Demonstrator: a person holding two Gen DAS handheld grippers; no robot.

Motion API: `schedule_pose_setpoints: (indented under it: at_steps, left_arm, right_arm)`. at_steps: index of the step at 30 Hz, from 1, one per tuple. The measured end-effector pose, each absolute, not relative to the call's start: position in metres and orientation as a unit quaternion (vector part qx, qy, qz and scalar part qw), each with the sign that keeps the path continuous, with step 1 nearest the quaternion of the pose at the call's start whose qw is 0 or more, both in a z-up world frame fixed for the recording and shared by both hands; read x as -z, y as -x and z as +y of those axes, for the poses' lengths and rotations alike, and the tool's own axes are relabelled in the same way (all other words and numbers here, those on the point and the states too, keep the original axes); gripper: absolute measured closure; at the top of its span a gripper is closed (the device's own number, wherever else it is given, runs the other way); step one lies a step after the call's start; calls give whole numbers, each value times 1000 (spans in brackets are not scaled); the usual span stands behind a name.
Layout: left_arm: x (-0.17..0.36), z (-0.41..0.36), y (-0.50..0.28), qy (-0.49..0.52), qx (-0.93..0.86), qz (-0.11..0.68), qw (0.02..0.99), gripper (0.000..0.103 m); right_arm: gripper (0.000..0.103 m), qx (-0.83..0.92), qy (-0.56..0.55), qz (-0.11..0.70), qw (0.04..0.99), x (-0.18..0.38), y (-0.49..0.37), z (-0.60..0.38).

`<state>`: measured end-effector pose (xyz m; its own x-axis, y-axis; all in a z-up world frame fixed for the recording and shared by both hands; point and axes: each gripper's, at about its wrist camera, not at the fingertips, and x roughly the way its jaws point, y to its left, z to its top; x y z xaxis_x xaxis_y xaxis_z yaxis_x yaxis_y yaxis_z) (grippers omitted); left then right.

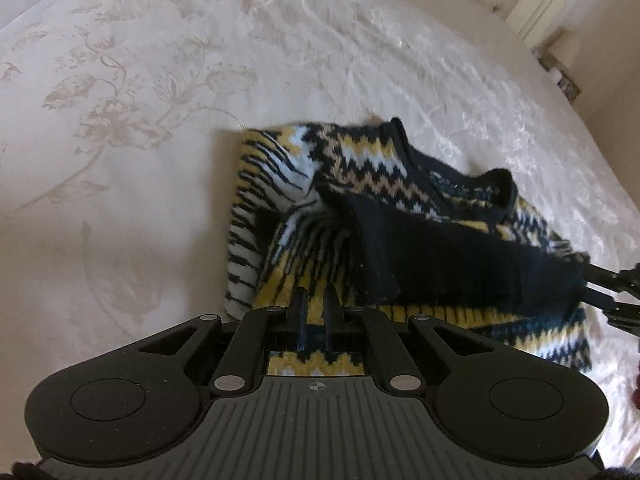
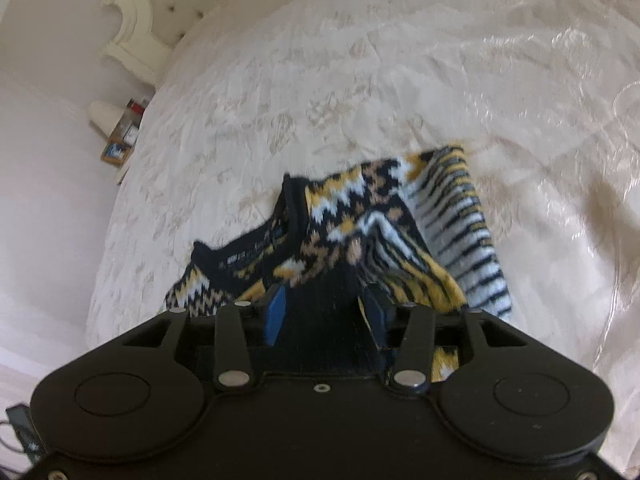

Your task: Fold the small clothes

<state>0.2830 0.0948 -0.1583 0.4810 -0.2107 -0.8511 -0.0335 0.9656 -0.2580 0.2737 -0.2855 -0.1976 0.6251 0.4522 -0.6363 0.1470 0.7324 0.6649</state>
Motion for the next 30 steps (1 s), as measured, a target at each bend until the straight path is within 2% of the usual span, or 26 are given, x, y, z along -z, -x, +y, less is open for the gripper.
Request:
schedule_pose_setpoints:
  at_steps: [6, 10, 22, 24, 27, 28, 30]
  left_arm:
    - [169, 85, -304, 118, 55, 520, 844, 95]
    - [169, 81, -327, 123, 61, 516, 846, 95]
    - [164, 87, -400, 161, 53, 496, 851, 95]
    - [162, 90, -404, 163, 47, 493, 853, 95]
    - [162, 96, -404, 166, 39, 494, 853, 94]
    - [162, 98, -403, 165, 37, 495, 852, 93]
    - [162, 100, -398, 162, 32, 500, 850, 79]
  right_arm:
    - [43, -120, -359, 446, 811, 207, -278, -282]
    - [43, -139, -364, 453, 802, 209, -294, -279]
    - [41, -119, -402, 410, 810, 205, -353, -296]
    - [36, -116, -404, 405, 812, 206, -357, -299]
    - [35, -106, -407, 403, 813, 208, -358, -304]
    - [35, -101, -401, 404, 816, 208, -358, -305]
    - [35, -94, -381, 409, 824, 208, -355, -306]
